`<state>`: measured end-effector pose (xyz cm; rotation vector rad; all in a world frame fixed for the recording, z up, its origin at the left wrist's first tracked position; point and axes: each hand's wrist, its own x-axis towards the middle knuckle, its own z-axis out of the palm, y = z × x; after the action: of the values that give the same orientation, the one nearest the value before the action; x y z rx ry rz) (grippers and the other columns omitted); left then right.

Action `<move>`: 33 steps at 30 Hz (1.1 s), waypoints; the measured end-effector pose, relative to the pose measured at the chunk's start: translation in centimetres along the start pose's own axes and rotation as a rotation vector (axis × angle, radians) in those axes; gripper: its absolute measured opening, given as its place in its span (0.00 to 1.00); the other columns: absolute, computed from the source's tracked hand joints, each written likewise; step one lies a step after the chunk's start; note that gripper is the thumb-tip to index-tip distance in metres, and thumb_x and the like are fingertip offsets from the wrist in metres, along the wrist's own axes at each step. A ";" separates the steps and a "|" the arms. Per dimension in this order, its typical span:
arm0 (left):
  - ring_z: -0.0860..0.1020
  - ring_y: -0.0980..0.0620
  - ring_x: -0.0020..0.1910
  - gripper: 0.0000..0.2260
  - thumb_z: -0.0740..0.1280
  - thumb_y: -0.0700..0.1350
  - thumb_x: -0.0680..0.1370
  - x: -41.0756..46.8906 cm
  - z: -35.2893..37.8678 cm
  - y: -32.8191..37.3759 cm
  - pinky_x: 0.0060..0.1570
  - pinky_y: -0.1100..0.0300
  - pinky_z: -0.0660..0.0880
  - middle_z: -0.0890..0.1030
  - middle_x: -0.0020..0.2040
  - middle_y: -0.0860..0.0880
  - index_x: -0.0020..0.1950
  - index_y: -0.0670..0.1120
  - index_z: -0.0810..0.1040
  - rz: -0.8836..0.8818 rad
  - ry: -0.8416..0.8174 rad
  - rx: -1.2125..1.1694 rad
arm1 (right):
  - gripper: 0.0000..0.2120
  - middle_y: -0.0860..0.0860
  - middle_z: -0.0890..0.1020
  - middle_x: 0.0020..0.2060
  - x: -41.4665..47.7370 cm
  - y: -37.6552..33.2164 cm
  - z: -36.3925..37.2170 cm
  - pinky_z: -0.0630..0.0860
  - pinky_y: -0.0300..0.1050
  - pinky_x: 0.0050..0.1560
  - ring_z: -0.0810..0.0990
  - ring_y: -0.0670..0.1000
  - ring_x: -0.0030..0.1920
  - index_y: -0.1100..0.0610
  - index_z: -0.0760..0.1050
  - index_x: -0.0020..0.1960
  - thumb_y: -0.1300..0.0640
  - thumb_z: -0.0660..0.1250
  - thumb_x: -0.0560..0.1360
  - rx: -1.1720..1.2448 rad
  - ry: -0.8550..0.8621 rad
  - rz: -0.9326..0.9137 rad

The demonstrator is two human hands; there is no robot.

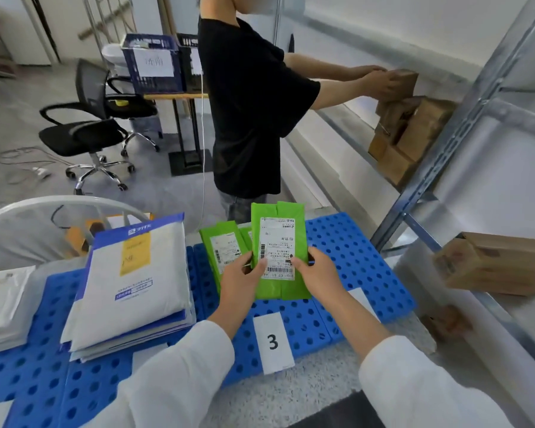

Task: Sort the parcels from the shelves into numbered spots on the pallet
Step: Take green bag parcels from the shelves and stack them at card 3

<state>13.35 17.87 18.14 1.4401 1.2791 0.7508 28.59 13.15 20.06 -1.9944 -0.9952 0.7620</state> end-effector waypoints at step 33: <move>0.75 0.50 0.44 0.12 0.60 0.45 0.81 15.2 9.8 -3.5 0.40 0.64 0.72 0.78 0.51 0.43 0.60 0.40 0.72 -0.306 0.171 0.422 | 0.24 0.54 0.75 0.65 21.8 7.2 5.1 0.75 0.53 0.61 0.75 0.54 0.63 0.59 0.66 0.71 0.52 0.64 0.78 -0.234 -0.406 0.108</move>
<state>24.89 29.32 9.43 1.4779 1.8226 0.4176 38.69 30.39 7.75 -2.1533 -1.2635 1.1902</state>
